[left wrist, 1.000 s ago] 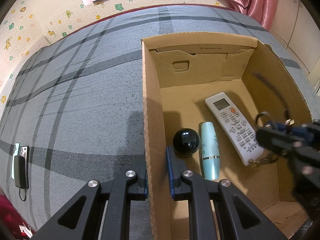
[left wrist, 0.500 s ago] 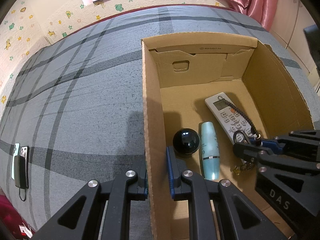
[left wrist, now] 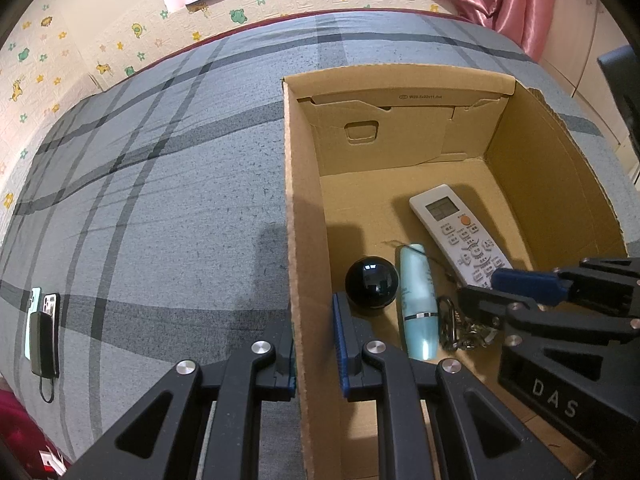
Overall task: Organize rigid objects
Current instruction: 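Lower the keychain into the box and open the right gripper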
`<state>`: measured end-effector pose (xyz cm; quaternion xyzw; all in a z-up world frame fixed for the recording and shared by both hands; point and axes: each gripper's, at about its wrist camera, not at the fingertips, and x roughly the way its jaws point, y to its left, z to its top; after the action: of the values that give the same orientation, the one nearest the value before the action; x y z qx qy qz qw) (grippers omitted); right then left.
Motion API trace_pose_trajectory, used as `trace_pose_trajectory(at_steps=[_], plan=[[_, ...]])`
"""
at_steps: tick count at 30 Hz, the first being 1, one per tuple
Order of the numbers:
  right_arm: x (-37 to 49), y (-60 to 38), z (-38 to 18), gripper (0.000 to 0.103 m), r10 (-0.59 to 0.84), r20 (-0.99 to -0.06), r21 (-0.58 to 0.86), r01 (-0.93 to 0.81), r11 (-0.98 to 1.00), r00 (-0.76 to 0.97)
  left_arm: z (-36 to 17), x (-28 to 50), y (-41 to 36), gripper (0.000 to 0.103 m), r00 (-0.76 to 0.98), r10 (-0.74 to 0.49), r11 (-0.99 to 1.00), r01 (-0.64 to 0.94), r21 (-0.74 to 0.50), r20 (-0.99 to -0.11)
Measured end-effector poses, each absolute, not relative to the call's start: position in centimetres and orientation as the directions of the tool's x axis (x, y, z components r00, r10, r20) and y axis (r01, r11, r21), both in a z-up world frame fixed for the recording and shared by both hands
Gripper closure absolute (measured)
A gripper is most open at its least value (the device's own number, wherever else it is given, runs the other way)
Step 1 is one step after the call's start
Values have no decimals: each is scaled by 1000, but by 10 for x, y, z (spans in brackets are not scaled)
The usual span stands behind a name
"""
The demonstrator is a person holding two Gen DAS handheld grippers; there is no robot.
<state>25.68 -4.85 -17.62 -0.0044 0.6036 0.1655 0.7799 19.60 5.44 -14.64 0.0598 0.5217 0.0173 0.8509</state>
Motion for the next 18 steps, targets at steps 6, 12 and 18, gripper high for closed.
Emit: trace_pose_trajectory(at_steps=[6, 12, 18], plan=[[250, -46, -169, 73, 248, -936, 179, -271, 946, 249, -146, 196, 55, 88, 455, 91, 992, 33, 119, -886], [244, -50, -162, 73, 247, -931, 173, -272, 947, 267, -146, 196, 56, 88, 455, 90, 993, 32, 117, -886], [233, -56, -139, 55, 237, -912, 146, -274, 951, 336, -146, 196, 56, 88, 455, 91, 992, 33, 119, -886]])
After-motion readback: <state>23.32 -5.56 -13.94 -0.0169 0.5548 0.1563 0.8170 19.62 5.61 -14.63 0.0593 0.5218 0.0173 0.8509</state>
